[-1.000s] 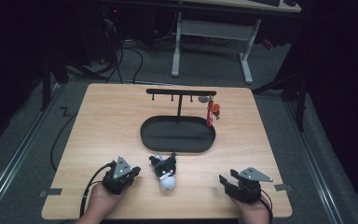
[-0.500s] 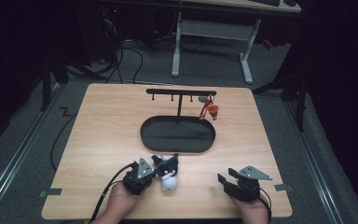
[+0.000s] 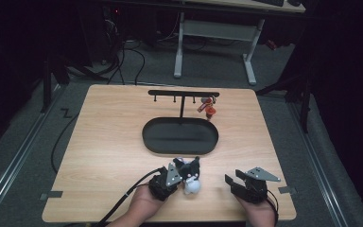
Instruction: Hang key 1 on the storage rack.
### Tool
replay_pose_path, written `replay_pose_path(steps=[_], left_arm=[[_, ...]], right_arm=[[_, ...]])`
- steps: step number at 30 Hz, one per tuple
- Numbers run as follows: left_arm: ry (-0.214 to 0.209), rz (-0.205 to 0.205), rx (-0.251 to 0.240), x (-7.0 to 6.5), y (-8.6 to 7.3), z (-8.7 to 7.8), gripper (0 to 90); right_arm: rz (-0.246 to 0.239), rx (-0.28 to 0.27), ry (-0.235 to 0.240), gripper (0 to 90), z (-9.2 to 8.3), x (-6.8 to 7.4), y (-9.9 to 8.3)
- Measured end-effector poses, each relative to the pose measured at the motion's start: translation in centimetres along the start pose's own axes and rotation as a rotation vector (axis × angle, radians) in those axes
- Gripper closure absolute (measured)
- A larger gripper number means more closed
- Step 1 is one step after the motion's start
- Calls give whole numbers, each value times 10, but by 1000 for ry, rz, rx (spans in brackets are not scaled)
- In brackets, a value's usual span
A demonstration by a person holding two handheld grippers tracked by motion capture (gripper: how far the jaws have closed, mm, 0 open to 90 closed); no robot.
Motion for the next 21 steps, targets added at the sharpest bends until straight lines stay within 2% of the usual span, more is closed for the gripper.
replay_pose_path(steps=[6,11,13,15,17,21], left_arm=[[-40,31,-1,-20,12,4,895],[-41,58,5,-27,26,19,894],[-40,62,0,-29,28,20,886],[-42,61,1,-29,24,16,874],[-27,48,9,-24,12,11,873],[24,21,16,-7,-1,4,873]], right_arm=[[2,4,1,472,1,0,0],[-2,5,2,472,1,0,0],[0,5,2,471,1,-1,0],[10,5,2,471,1,-1,-1],[9,6,2,471,0,-1,-2],[-1,16,3,471,3,0,-3]])
Point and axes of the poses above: each handheld gripper's, and its own axes: z roughly forward along the jaws, y roughly out of its top, x roughly to its left, the point moved 10 cm from there along z, roughly forward along the jaws, and after that the axes turned 3 degrees about z, right-handed, at the moved point
